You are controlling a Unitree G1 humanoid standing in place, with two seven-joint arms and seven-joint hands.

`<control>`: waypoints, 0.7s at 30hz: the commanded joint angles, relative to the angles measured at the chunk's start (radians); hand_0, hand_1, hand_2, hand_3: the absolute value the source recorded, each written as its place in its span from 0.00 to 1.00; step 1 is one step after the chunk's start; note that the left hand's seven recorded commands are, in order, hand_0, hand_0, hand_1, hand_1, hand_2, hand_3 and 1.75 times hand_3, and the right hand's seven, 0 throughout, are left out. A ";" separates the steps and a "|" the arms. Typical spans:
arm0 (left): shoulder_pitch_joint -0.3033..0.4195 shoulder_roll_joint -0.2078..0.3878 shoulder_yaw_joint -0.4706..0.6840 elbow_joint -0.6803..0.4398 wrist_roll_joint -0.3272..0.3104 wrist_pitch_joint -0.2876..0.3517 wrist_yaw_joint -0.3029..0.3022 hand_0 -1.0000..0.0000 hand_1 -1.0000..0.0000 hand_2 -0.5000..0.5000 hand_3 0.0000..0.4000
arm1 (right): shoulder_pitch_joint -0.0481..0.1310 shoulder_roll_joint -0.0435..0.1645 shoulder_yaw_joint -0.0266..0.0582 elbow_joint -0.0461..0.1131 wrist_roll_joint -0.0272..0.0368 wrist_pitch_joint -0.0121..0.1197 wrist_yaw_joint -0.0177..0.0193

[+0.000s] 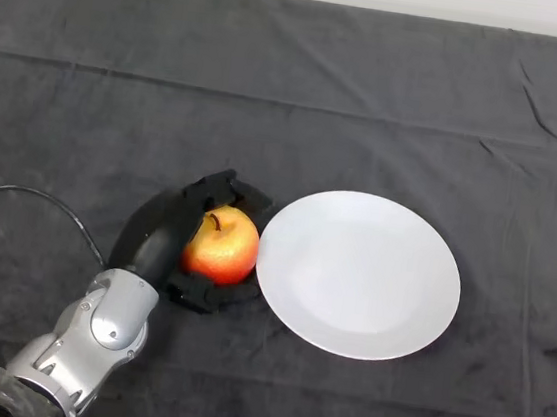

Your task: Move the apple to the plate

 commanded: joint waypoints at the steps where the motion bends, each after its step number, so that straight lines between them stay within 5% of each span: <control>1: -0.043 0.042 0.001 -0.074 0.016 0.016 -0.009 0.00 0.00 0.50 1.00 | 0.109 0.091 -0.0040 0.091 0.0253 0.099 -0.0023; 10: -0.040 0.040 0.015 -0.216 0.045 0.077 0.002 0.00 0.00 0.50 1.00 | 0.110 0.091 -0.0031 0.089 0.0261 0.100 -0.0023; 21: -0.082 -0.040 -0.045 -0.232 0.087 0.111 0.050 0.00 0.00 0.50 1.00 | 0.110 0.092 -0.0019 0.088 0.0271 0.101 -0.0023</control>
